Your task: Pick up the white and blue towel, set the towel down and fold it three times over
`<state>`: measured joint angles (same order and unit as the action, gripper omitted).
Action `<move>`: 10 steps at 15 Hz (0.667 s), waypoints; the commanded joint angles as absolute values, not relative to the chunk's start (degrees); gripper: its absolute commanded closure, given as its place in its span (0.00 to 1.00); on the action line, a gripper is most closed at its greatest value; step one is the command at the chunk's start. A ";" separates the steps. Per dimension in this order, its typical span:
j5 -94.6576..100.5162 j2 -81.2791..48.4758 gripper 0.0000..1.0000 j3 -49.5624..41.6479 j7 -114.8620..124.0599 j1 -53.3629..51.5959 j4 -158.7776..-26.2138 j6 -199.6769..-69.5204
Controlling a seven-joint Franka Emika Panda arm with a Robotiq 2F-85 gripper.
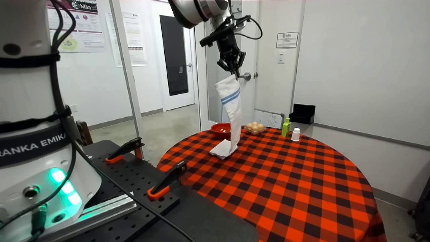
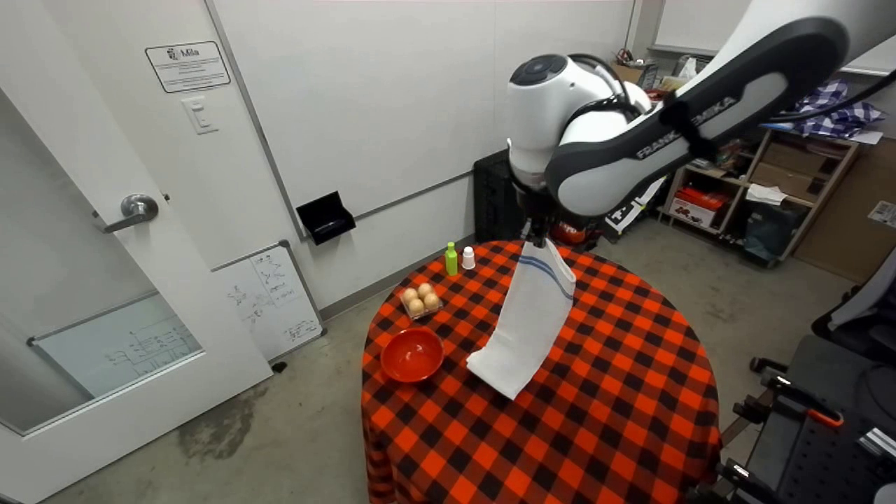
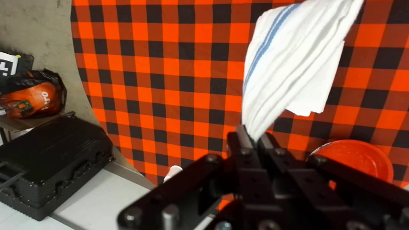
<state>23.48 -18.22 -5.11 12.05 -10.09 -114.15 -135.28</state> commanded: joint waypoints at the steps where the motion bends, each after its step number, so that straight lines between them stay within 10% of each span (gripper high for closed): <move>1: 22.59 -4.35 0.99 -3.74 9.80 -7.39 -124.12 -132.23; 10: 23.40 19.12 0.99 -2.08 6.16 -0.17 -129.46 -118.37</move>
<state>23.62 14.17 -3.10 9.24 -2.94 -129.93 -122.41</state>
